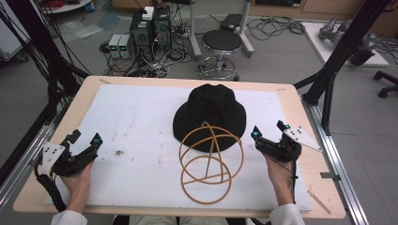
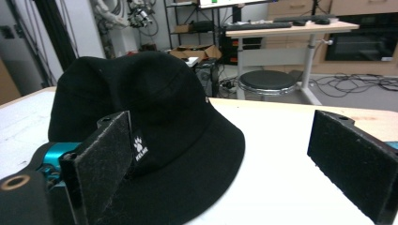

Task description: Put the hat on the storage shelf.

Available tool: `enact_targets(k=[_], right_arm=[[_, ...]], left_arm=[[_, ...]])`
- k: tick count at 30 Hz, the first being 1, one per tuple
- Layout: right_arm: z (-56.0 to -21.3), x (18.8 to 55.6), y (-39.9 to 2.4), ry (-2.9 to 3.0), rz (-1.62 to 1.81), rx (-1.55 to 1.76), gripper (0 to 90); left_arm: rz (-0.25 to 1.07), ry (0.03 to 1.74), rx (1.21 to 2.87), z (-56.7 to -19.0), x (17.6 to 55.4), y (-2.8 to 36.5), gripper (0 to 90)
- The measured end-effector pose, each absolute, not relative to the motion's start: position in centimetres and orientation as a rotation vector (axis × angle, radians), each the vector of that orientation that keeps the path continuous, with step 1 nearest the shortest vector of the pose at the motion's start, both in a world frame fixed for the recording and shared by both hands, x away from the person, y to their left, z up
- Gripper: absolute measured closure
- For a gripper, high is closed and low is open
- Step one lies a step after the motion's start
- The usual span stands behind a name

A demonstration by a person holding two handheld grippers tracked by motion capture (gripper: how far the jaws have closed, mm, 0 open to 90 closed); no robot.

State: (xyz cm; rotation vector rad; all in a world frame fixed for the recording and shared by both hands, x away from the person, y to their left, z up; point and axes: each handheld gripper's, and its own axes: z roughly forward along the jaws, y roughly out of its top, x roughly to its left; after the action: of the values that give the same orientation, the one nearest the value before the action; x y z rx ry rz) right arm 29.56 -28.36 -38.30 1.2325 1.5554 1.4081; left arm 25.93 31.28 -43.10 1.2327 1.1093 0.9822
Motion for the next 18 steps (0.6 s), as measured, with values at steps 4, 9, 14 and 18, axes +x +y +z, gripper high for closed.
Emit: enact_targets(k=[4,9,14,18], right_arm=[[-37.5,30.4,-28.3,1.561,1.437,1.219,6.6],[-36.5,32.1,-27.2,1.580,1.421,1.168,6.6],[-36.1,33.5,-26.0,1.595,1.429,1.173,6.6],[-35.9,34.3,-25.0,1.604,1.436,1.150,6.6]], left_arm=[[0.981,1.111,1.233,-43.1,25.9,31.2,24.3],[0.995,1.099,1.227,-43.0,25.8,31.1,24.3],[1.002,1.105,1.224,-43.1,25.8,31.2,24.3],[1.005,1.113,1.218,-43.1,25.8,31.3,24.3]])
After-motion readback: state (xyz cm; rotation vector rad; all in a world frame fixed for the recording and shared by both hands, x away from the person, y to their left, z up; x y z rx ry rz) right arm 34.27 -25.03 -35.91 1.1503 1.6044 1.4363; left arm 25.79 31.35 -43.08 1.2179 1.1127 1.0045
